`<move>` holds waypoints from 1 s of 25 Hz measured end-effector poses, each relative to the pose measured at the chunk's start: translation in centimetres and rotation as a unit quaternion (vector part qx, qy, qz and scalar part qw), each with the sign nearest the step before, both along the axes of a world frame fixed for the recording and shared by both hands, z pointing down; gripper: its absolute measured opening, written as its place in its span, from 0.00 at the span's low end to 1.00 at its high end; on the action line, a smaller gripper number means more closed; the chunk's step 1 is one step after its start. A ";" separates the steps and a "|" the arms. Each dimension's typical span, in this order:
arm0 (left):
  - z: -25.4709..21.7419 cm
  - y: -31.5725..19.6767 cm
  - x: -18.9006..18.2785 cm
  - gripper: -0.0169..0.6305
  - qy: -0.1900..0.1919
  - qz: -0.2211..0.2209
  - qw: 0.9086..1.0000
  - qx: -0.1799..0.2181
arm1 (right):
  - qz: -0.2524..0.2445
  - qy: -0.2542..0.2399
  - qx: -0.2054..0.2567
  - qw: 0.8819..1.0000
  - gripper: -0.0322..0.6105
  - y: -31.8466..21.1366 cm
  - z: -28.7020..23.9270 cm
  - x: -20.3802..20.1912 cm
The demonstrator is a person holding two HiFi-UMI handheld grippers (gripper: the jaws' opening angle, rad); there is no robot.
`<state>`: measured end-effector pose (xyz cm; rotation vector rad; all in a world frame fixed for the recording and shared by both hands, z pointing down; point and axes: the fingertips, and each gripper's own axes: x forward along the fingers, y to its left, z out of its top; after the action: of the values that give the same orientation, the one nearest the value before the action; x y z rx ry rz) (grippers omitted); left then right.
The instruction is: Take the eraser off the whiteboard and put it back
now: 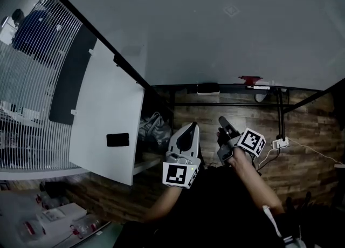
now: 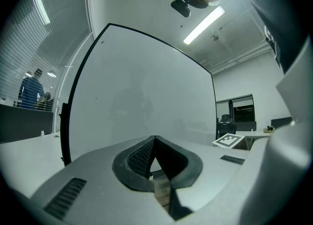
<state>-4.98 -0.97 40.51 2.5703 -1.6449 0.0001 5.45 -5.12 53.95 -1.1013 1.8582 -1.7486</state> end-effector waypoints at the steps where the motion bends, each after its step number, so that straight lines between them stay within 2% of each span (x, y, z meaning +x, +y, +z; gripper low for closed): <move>1: -0.1 0.5 0.2 0.04 -0.001 0.000 1.000 0.002 | -0.005 0.009 0.013 1.000 0.07 0.4 -0.6 0.1; 6: -0.2 2.5 1.3 0.04 -0.006 0.006 1.000 0.002 | -0.027 0.084 0.100 0.991 0.07 2.4 -4.2 1.0; 9: -0.8 2.8 1.8 0.04 -0.006 0.012 1.000 0.004 | -0.038 0.138 0.163 0.976 0.07 3.2 -6.5 1.2; 12: -0.9 3.2 2.1 0.04 -0.007 0.014 1.000 0.006 | -0.042 0.189 0.219 0.956 0.07 4.1 -8.7 1.5; 16: -1.5 4.0 2.8 0.04 -0.007 0.020 1.000 0.012 | -0.043 0.266 0.285 0.920 0.07 5.5 -11.3 2.0; 22: -0.5 5.4 4.0 0.04 -0.006 0.042 0.999 0.000 | -0.064 0.397 0.376 0.835 0.07 8.4 -13.2 2.0; 23: -0.1 5.6 4.1 0.04 -0.007 0.045 0.999 -0.004 | -0.065 0.409 0.382 0.826 0.07 8.7 -13.4 1.9; 25: 0.0 5.9 4.2 0.04 -0.006 0.051 0.999 -0.008 | -0.062 0.423 0.388 0.817 0.07 9.4 -13.4 1.7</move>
<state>-0.80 4.94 40.54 2.6434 -1.5092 0.0360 7.18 4.25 40.57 -1.4912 2.7897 -0.3084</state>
